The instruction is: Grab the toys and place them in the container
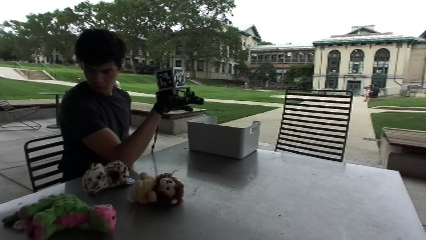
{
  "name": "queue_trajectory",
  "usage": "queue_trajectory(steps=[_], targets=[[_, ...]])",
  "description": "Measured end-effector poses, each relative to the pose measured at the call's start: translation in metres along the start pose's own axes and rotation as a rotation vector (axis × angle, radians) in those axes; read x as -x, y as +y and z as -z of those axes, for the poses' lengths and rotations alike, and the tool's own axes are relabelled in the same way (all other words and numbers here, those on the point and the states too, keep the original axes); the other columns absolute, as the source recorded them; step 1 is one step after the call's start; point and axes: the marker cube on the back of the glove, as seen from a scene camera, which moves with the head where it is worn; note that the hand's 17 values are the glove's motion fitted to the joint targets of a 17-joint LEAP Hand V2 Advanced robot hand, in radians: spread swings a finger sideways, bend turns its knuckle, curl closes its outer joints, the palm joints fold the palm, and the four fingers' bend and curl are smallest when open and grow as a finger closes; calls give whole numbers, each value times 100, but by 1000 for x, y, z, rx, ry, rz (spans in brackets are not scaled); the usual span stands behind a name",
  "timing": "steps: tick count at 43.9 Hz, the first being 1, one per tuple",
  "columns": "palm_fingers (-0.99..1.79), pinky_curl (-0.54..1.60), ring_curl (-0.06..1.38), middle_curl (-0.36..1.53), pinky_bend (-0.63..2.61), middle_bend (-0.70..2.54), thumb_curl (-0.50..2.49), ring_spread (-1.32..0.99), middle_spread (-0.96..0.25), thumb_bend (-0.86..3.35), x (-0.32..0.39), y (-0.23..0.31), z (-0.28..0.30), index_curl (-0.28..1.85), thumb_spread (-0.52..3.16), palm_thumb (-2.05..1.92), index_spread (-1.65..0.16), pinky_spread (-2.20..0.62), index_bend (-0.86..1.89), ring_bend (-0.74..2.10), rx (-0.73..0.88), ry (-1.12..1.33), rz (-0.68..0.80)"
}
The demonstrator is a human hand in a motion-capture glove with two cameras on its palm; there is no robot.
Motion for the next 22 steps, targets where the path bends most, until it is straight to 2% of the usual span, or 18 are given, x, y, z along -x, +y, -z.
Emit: queue_trajectory(steps=[10, 22], targets=[[-5, 15, 1, 14, 40, 31, 6, -7, -4, 2, 0, 2, -2, 15, 95, 2, -20, 0, 19, 13, 11, -21, 33], [-7, 22, 5, 21, 44, 27, 12, -9, -5, -2, -12, 19, 4, 22, 116, -2, -24, 0, 17, 17, 1, -36, 3]])
